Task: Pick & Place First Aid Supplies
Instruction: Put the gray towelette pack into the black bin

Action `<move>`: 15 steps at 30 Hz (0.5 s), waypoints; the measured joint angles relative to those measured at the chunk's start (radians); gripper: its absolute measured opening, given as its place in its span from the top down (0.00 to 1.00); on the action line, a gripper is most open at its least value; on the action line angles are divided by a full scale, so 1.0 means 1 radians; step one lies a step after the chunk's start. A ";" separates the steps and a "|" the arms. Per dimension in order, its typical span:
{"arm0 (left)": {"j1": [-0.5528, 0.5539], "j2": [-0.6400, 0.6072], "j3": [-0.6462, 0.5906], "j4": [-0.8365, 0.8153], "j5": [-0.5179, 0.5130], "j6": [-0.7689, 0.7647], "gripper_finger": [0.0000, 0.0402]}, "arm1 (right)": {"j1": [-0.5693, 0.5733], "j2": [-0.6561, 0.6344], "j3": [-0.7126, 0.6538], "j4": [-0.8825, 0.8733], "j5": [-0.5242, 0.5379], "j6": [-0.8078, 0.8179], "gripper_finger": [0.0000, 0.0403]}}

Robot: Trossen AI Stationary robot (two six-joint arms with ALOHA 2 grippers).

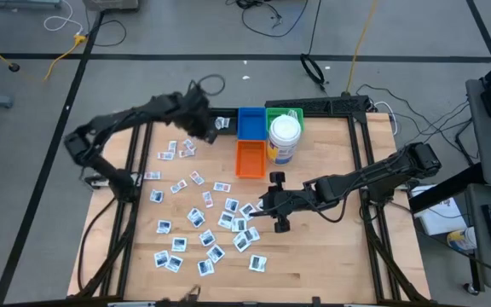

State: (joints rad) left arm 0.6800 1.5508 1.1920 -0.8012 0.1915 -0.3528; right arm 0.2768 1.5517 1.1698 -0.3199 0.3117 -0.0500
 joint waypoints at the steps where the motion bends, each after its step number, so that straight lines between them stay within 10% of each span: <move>1: 0.023 0.030 0.032 -0.014 -0.009 0.017 1.00 | 0.000 0.000 0.000 0.000 0.000 0.000 0.68; 15: 0.157 0.363 0.365 -0.088 -0.010 0.121 1.00 | 0.000 0.000 0.000 -0.006 0.000 -0.022 0.69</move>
State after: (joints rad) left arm 0.8371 1.9140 1.5574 -0.8891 0.1810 -0.2317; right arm 0.2768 1.5517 1.1698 -0.3261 0.3115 -0.0723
